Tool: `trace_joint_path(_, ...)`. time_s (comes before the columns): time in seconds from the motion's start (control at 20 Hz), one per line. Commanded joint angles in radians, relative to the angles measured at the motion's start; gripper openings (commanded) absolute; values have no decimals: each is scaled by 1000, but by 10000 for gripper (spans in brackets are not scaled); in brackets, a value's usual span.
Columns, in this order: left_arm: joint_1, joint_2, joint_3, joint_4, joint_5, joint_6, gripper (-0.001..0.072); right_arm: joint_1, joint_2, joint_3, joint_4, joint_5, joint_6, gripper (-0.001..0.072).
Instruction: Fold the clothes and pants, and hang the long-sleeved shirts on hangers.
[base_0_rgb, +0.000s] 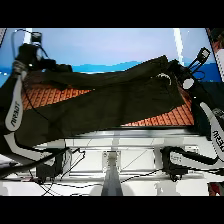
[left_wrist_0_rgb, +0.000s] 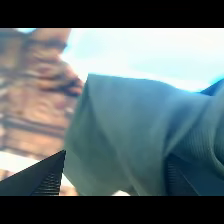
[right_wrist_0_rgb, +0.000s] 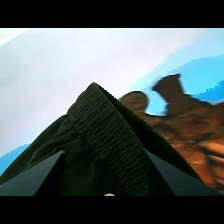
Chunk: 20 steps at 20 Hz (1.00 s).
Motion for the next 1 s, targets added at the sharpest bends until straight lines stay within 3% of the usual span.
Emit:
trace_joint_path(0.0,112,64,1,-38,-21,-17,644,0,-1,0,-34,-1,-5,559)
trace_joint_path(0.2,216,78,-1,-176,-93,-4,643,0,-1,1,-34,-1,-5,559)
trace_joint_path(0.25,229,78,-1,-188,-108,6,598,0,-1,1,-34,-1,-5,559)
trace_joint_path(0.45,266,79,-82,-185,-242,123,578,0,-1,0,-34,2,-5,559)
trace_joint_path(0.5,272,85,-132,-197,-245,164,493,0,-1,0,-34,7,-5,559)
trace_joint_path(0.55,275,100,-193,-251,-228,241,439,0,-1,0,-34,17,-5,559)
trace_joint_path(0.6,276,119,-259,-325,-188,306,439,0,-1,0,-34,26,-5,559)
trace_joint_path(0.85,277,139,-455,-657,142,306,439,0,-1,0,-34,27,-5,558)
trace_joint_path(0.95,277,139,-473,-708,245,303,439,0,-1,0,-37,27,-5,557)
